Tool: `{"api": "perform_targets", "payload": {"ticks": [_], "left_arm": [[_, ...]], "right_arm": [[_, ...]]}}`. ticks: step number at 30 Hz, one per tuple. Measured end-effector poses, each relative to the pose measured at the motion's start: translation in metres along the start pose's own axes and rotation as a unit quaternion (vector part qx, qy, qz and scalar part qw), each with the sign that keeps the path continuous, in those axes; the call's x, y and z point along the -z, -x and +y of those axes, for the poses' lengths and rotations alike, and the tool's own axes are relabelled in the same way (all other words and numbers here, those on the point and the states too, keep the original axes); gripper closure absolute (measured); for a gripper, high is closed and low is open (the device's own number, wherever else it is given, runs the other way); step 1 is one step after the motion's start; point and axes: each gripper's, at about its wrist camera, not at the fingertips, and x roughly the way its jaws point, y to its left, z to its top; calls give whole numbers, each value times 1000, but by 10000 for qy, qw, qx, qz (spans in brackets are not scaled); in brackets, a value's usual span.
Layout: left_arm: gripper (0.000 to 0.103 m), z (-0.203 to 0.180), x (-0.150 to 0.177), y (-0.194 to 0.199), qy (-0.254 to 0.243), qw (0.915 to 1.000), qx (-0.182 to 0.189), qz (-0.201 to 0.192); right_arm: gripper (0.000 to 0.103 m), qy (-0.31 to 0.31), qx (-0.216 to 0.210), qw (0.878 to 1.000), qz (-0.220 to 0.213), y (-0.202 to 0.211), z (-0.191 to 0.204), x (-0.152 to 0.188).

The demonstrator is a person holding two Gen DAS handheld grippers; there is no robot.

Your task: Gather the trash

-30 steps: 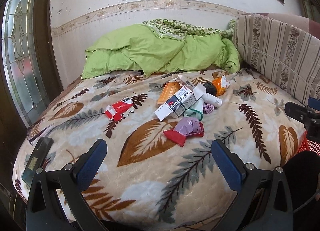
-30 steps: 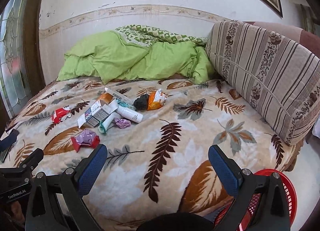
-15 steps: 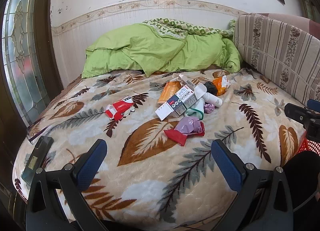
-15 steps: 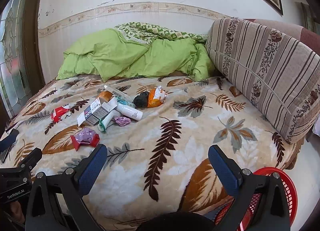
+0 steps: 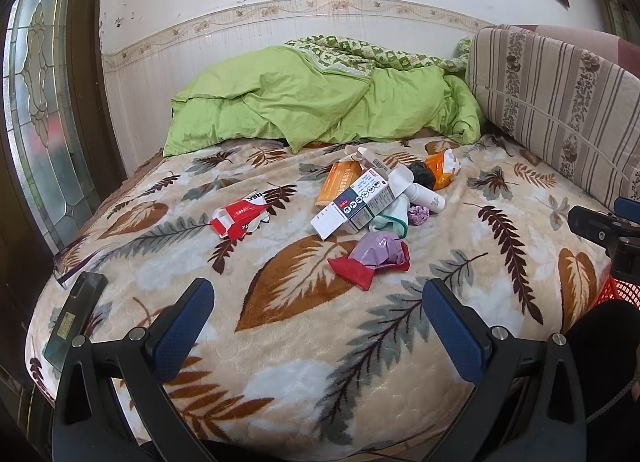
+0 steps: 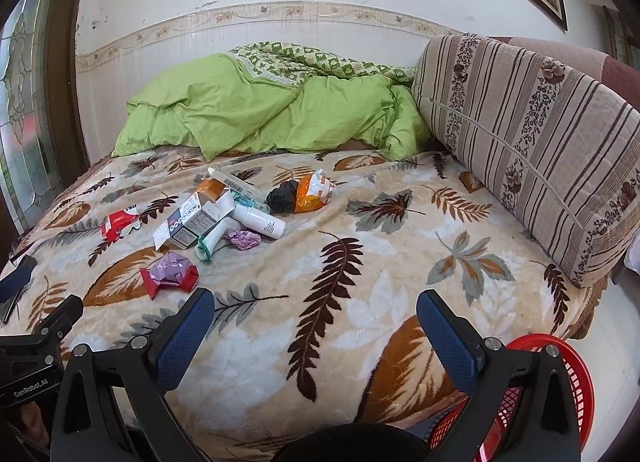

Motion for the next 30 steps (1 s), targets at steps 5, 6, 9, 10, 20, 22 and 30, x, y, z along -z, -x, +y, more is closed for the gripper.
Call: {"api": "perform_targets", "payload": {"ticks": [5,6,9,10,20,22,30], "left_arm": [[0,0,0,0,-1,10000,7,4],[0,0,0,0,-5,10000,6,3],[0,1,0,0,-7,10000,9,4],[0,1,0,0,-7,10000,6,3],[0,0,0,0,-6,10000,0,8],[0,-1,0,0,-5,10000,-6,9],[0,-3,4,-8,50,9994,225,241]], "right_arm": [[1,2,-2,10000,6,0,0,0],[1,4,1,10000,3,0,0,0],[1,6,0,10000,6,0,0,0],[1,4,0,10000,3,0,0,0],[1,11,-3,10000,21,-1,-2,1],[1,15,-3,10000,31,-1,-2,1],[1,-241,-242,9991,230,-8,-12,-1]]}}
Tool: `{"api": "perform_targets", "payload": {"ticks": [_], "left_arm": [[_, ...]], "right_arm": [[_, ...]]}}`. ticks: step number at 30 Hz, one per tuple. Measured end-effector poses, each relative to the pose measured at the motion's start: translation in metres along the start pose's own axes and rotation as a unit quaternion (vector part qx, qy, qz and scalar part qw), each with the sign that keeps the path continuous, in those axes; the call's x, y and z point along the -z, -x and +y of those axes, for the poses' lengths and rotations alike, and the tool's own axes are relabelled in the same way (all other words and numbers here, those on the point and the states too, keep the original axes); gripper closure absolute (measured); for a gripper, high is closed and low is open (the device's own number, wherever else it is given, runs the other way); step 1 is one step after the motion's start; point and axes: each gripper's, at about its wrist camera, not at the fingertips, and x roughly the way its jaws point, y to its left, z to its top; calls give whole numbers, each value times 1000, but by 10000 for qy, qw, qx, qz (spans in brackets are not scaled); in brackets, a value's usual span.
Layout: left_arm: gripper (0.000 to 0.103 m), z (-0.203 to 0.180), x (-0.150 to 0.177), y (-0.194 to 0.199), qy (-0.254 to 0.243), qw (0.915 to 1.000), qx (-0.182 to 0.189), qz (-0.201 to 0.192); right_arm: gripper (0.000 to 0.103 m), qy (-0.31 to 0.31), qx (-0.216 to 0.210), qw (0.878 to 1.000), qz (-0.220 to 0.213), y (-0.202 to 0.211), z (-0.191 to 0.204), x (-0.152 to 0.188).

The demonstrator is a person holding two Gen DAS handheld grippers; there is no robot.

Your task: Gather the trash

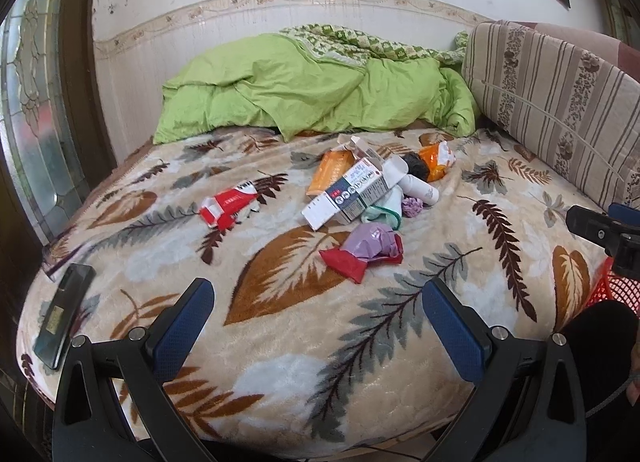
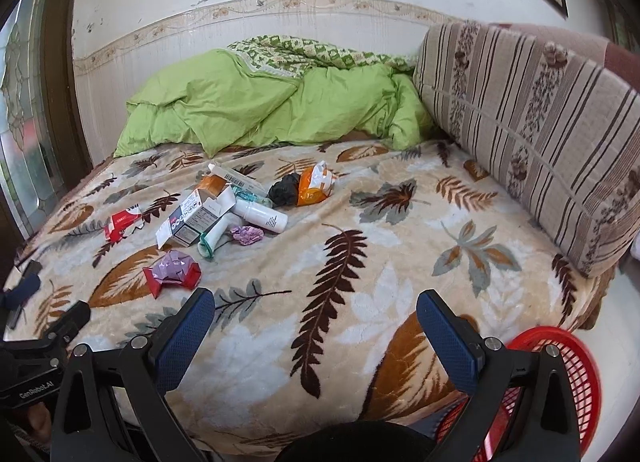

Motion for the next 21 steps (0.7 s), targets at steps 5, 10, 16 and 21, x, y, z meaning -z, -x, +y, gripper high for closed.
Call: {"api": "perform_targets", "payload": {"ticks": [5,10,16,21], "left_arm": [[0,-10,-3,-27,-76,9973,517,512],[1,-16,-19,-65,-102,9944,620,855],[6,-29,-41,-121,-292,9901,693,1187],[42,-27,-37,-144,-70,9846,836,1537]], "right_arm": [[1,-549,-276,9978,269,-10,-19,-2],[2,-671,-400,9964,326,-11,-23,-1],[4,-599,-512,9961,405,-16,-18,-3],[4,-508,-712,9942,619,-31,-12,-12]]}}
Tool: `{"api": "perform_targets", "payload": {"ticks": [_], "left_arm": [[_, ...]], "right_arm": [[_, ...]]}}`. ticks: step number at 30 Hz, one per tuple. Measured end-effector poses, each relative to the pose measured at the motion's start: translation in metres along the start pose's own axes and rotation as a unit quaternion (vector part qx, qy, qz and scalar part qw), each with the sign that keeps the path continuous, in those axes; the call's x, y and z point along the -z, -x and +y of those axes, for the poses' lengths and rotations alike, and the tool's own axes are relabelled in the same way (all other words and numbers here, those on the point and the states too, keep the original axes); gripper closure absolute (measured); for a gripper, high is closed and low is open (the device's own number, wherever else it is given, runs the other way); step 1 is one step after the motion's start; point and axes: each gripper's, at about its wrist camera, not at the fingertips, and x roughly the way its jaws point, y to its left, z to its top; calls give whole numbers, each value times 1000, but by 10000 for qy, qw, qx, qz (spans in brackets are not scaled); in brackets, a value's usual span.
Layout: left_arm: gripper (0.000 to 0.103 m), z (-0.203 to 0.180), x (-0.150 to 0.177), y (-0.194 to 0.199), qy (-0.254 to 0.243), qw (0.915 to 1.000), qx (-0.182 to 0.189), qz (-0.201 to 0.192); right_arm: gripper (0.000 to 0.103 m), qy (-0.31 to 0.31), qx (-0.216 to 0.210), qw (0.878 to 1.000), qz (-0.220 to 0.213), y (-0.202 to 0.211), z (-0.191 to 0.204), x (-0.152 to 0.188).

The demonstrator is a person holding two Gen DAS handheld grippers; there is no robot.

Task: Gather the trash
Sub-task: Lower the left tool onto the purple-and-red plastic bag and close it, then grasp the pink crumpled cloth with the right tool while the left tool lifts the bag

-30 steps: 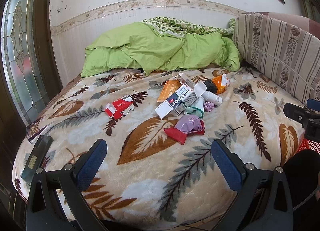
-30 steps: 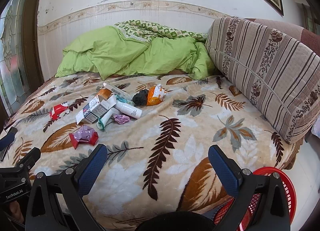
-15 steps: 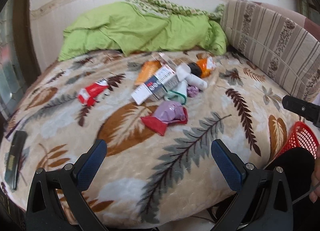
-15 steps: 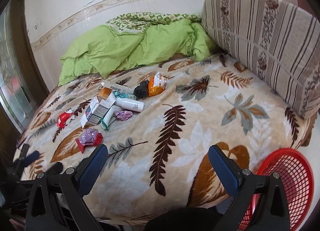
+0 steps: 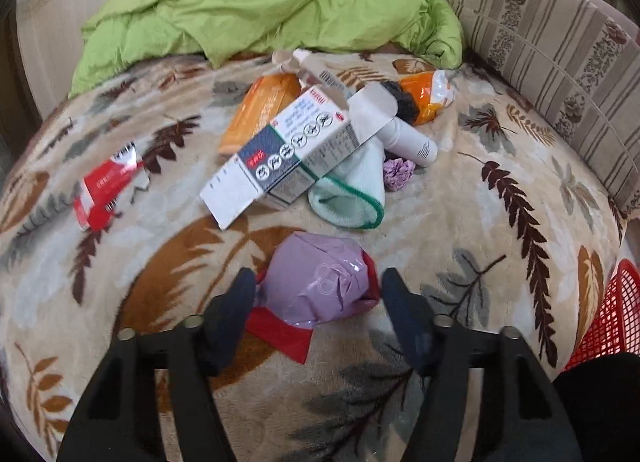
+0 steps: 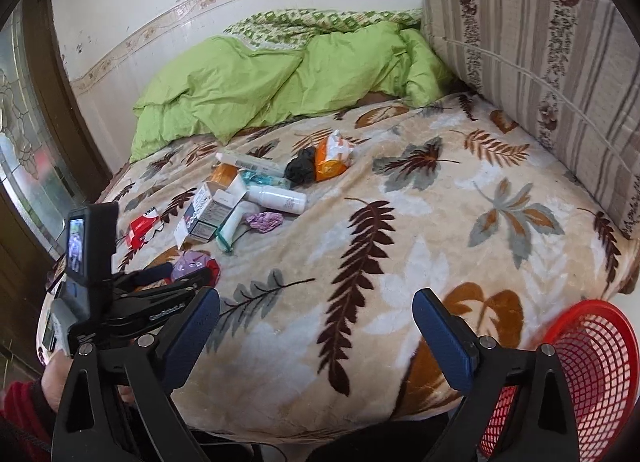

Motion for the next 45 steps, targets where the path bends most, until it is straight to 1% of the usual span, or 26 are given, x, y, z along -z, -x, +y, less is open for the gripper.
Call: {"api": "perform_targets", "payload": {"ticks": [1,2,3,4,5,7,8,9,11,15,17,18,20,23,27,29,31,32,35,40,45], "left_arm": [[45,2,-1,0,33,10000,9,-25],[51,5,-3,2,63,9999,-29,-86],[52,7,-3,3,78,9999,-69,-120],[54,9,-3,4,104,9998,-88,-141],[56,14,-3,6,176,9997,-61,-149],[56,21,-3,10,286,9994,-39,-200],[56,24,-3,12,309,9992,-58,-235],[56,28,-2,15,311,9991,-106,-274],[56,31,-1,18,327,9988,-150,-322],[56,39,-1,17,420,9986,-115,-285],[56,43,-1,17,487,9984,-102,-282],[56,45,-2,16,534,9982,-67,-277],[56,47,-3,15,599,9979,-5,-257],[56,49,-4,13,675,9974,66,-237],[56,49,-4,13,688,9973,104,-234],[56,49,-4,13,677,9974,115,-228],[56,49,-4,12,695,9973,104,-218],[56,50,-4,12,700,9973,110,-212],[56,50,-4,12,672,9974,90,-229],[56,51,-3,15,679,9972,112,-285],[56,48,-1,24,655,9968,188,-430]], "right_arm": [[5,0,-63,10000,50,-4,2,-3],[8,3,-123,9999,110,-10,5,-7],[10,16,-186,9997,177,-16,8,-12],[16,36,-253,9993,260,-25,12,-18],[27,58,-305,9989,339,-34,16,-23],[35,94,-403,9977,542,-56,24,-33],[42,88,-478,9964,692,-73,28,-40],[47,43,-513,9955,799,-85,30,-45],[53,-85,-589,9925,1065,-112,32,-54],[54,-245,-685,9867,1456,-160,37,-67],[54,-399,-584,9861,1505,-174,34,-70],[54,-464,-619,9847,1564,-181,33,-71],[54,-603,-668,9831,1596,-189,32,-73],[54,-709,-614,9817,1658,-202,32,-77],[53,-875,-683,9767,1839,-217,32,-72],[55,-782,-673,9783,1797,-217,35,-71],[66,-721,-785,9779,1798,-217,39,-70],[67,-727,-837,9774,1802,-216,40,-69],[70,-629,-802,9804,1686,-208,42,-65],[71,-596,-779,9847,1443,-185,37,-64],[71,-738,-787,9882,1090,-152,22,-66]]}}
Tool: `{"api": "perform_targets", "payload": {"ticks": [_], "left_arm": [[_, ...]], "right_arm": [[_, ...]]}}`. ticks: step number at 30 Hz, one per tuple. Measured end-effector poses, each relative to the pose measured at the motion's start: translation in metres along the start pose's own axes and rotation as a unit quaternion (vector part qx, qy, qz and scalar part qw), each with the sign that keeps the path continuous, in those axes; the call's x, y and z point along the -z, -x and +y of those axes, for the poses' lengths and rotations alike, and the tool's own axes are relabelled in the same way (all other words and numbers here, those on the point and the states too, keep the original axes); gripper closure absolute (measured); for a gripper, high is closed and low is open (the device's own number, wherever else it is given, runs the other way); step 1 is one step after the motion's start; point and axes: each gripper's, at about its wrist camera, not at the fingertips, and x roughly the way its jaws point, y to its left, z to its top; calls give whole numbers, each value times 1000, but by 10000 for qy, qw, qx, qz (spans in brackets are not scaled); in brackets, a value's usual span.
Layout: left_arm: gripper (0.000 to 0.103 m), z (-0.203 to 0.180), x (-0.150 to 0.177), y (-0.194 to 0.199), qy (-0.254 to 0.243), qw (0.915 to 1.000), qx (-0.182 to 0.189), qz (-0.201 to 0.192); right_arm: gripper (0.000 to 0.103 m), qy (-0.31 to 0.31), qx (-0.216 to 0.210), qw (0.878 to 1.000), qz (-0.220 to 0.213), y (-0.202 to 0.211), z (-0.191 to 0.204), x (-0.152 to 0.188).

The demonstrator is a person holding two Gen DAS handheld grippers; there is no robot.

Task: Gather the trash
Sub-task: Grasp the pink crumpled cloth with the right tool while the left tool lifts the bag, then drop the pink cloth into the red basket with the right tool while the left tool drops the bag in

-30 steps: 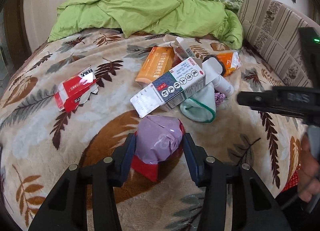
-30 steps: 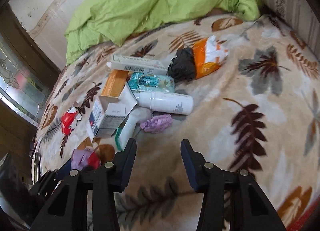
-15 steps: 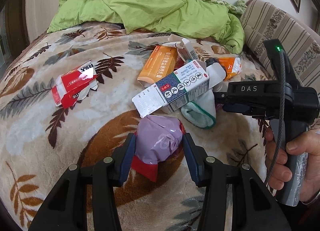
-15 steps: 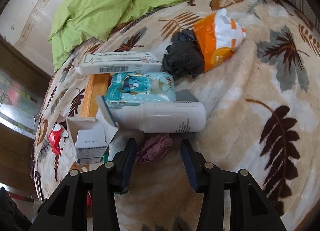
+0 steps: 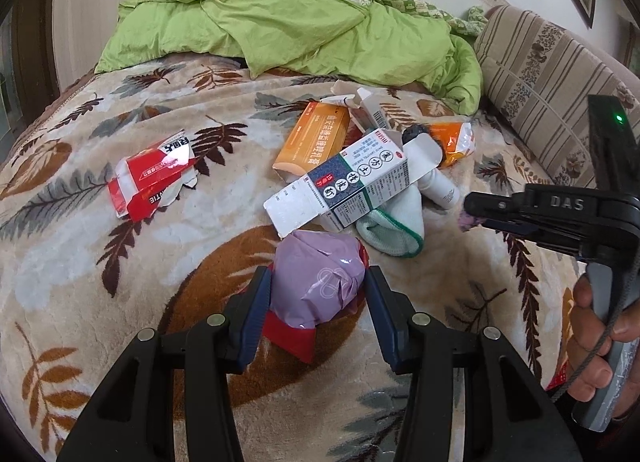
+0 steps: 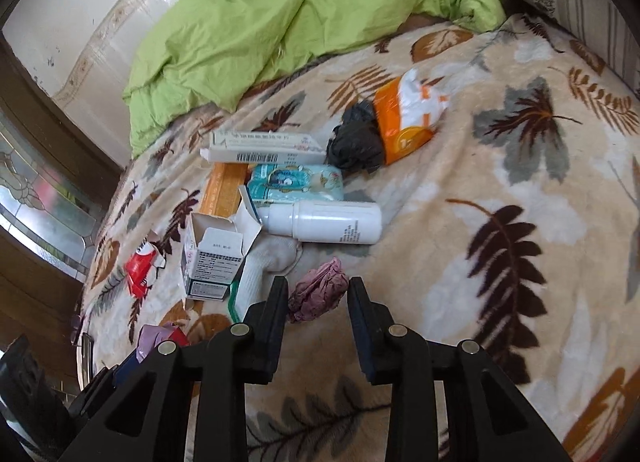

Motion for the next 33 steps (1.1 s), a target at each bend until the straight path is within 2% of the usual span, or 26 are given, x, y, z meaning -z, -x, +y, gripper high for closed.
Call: {"api": "perform_targets", "payload": {"ticks": [9,13,19,25,28,30,33], "left_arm": [[56,-22,3,8,-315,9994,122,-126],[56,-35,8,15,-443,9981,407,-142],[56,-82,16,33,-838,9911,1020,-151],[56,-156,24,53,-1433,9744,1730,-119],[56,-198,27,62,-1746,9619,2101,-55],[56,-232,31,64,-1996,9503,2387,59],[56,-272,41,68,-2278,9366,2654,221]], "right_arm": [[71,-224,-270,9993,-149,31,-10,20],[71,-259,-421,9986,-171,52,-17,37],[71,-476,-619,9963,-354,113,-45,64],[71,-861,-300,9928,-781,188,-99,88],[71,-1150,20,9878,-1050,227,-135,104],[71,-1359,199,9833,-1198,248,-158,114],[71,-1661,455,9756,-1362,274,-187,128]]}}
